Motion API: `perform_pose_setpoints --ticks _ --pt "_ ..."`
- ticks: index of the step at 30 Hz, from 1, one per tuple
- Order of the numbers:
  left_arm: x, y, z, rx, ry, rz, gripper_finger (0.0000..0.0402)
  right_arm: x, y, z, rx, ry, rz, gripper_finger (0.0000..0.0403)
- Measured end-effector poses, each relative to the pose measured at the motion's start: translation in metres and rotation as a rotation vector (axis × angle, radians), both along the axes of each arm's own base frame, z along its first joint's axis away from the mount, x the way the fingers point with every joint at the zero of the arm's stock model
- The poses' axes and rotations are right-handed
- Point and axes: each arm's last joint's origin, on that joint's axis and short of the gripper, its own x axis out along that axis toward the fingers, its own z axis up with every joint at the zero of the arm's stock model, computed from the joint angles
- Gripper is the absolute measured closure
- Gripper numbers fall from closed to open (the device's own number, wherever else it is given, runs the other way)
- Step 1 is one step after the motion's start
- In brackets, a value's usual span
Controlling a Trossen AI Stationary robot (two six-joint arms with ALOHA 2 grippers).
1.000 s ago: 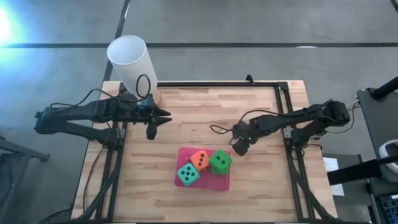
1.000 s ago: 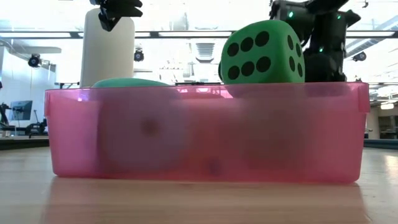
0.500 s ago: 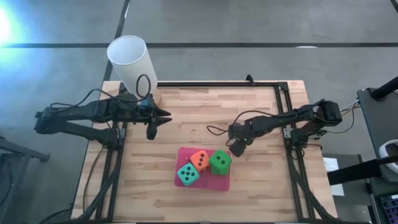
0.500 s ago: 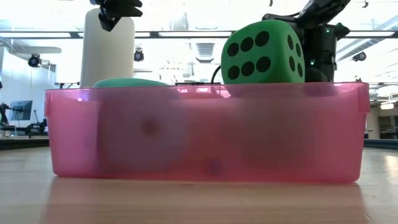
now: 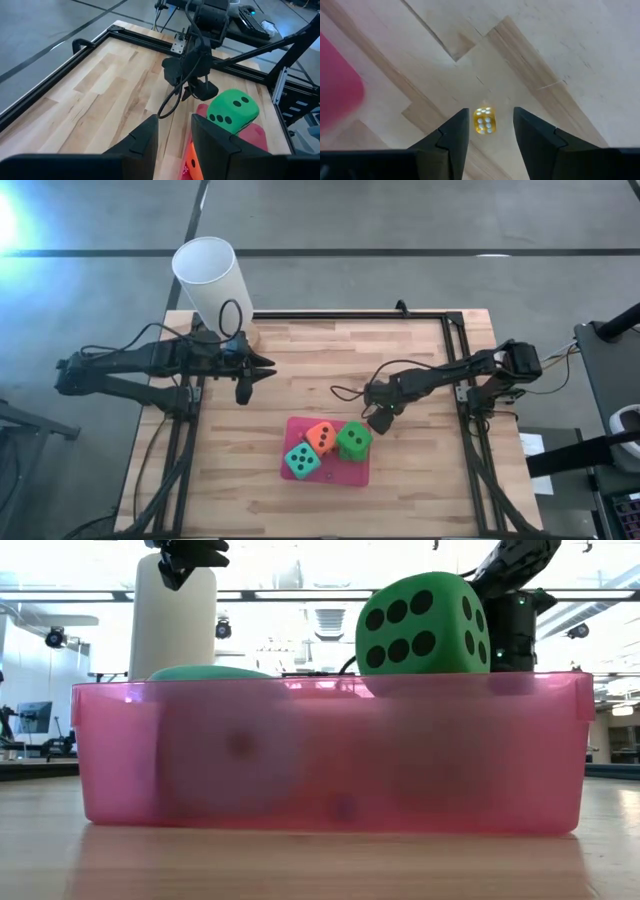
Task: Pick & Place Dice
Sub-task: Put the small yellow dice into the pink bin
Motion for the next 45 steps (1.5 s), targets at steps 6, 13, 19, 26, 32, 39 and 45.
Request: perform_pose_setpoints --ticks 6,13,19,26,32,39,45 --pt "0.0 0.0 0.0 -0.011 -0.001 0.005 0.0281 0.002 0.0 -0.005 -0.005 0.017 0.017 0.0265" --pt "0.0 0.0 0.0 -0.014 -0.002 0.006 0.0279 0.001 0.0 -0.004 -0.007 0.018 0.016 0.0309" --pt "0.0 0.0 0.0 -0.014 -0.002 0.006 0.0281 0.001 0.0 -0.004 -0.005 0.016 0.005 0.0357" --pt "0.0 0.0 0.0 -0.013 -0.001 0.006 0.0279 0.001 0.0 -0.003 -0.003 0.005 0.002 0.0358" --pt "0.0 0.0 0.0 -0.013 -0.001 0.006 0.0281 -0.002 0.0 0.011 0.006 -0.05 -0.008 0.0357" --pt "0.0 0.0 0.0 -0.012 -0.001 0.005 0.0277 -0.011 -0.001 0.039 -0.013 -0.151 -0.06 0.0356" --pt "0.0 0.0 0.0 -0.012 -0.001 0.005 0.0279 -0.021 -0.003 0.074 -0.079 -0.269 -0.124 0.0356"
